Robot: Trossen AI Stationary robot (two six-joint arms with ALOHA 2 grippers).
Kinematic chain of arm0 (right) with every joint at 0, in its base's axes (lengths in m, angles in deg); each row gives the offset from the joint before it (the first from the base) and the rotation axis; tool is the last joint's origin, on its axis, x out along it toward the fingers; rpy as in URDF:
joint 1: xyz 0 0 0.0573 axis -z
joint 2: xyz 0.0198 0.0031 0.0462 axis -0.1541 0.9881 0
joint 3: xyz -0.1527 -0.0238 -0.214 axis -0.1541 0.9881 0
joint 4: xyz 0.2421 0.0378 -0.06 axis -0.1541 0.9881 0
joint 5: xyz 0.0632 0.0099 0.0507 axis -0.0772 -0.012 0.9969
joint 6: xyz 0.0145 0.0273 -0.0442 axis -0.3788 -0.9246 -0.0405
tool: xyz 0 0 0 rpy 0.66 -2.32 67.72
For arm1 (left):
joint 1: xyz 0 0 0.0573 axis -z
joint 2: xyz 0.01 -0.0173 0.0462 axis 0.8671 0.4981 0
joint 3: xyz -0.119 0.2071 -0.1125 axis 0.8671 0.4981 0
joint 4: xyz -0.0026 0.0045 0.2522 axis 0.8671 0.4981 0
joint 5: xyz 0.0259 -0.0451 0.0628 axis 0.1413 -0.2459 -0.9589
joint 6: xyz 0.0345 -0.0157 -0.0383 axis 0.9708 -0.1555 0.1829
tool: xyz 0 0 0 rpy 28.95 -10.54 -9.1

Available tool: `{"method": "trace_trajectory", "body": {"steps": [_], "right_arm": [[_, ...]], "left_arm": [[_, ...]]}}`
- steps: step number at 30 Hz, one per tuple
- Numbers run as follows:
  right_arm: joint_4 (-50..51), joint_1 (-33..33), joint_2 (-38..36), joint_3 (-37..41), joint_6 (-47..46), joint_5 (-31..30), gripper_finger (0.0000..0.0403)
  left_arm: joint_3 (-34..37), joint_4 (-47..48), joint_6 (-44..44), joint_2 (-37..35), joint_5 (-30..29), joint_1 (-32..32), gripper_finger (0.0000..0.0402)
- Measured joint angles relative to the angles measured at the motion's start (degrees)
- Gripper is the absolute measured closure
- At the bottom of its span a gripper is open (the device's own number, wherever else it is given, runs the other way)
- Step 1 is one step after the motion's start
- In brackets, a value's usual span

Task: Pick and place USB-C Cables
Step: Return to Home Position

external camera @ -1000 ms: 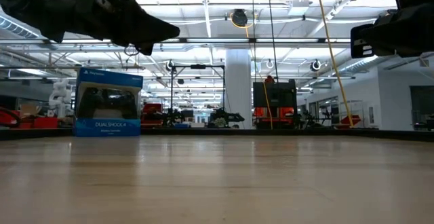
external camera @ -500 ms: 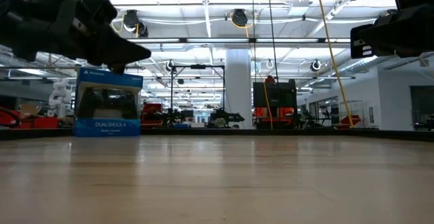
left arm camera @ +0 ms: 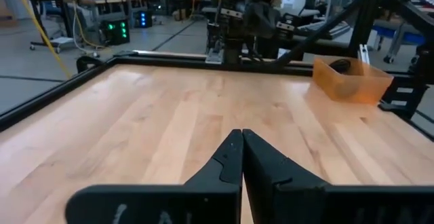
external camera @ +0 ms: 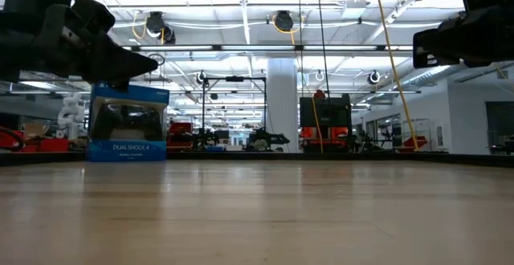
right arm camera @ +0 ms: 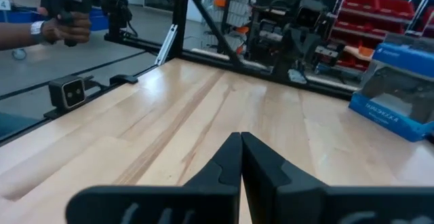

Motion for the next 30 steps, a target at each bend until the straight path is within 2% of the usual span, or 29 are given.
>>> {"method": "trace_trajectory", "body": {"steps": [5,12,16,21,26,30], "right_arm": [[1.0,1.4,-3.7,0.0,0.9,0.0,0.0403],[8.8,3.9,-11.9,0.0,1.0,0.1,0.0403],[12.5,5.4,-16.7,0.0,1.4,2.9,0.0403],[15.4,8.0,-21.4,0.0,1.7,3.0,0.0403],[17.0,10.2,-24.7,0.0,2.6,4.9,0.0403],[17.9,12.0,-24.5,0.0,2.4,5.7,0.0403]], "left_arm": [[0.0,0.8,1.0,-0.9,0.0,0.0,0.0396],[0.0,0.9,1.2,-0.9,0.0,0.0,0.0391],[0.0,0.9,1.1,-0.9,0.0,0.0,0.0398],[0.0,0.8,0.3,-0.9,0.0,0.0,0.0388],[0.0,0.7,0.2,-0.9,0.0,0.0,0.0397],[0.0,0.7,0.0,-0.9,0.0,0.0,0.0392]]}}
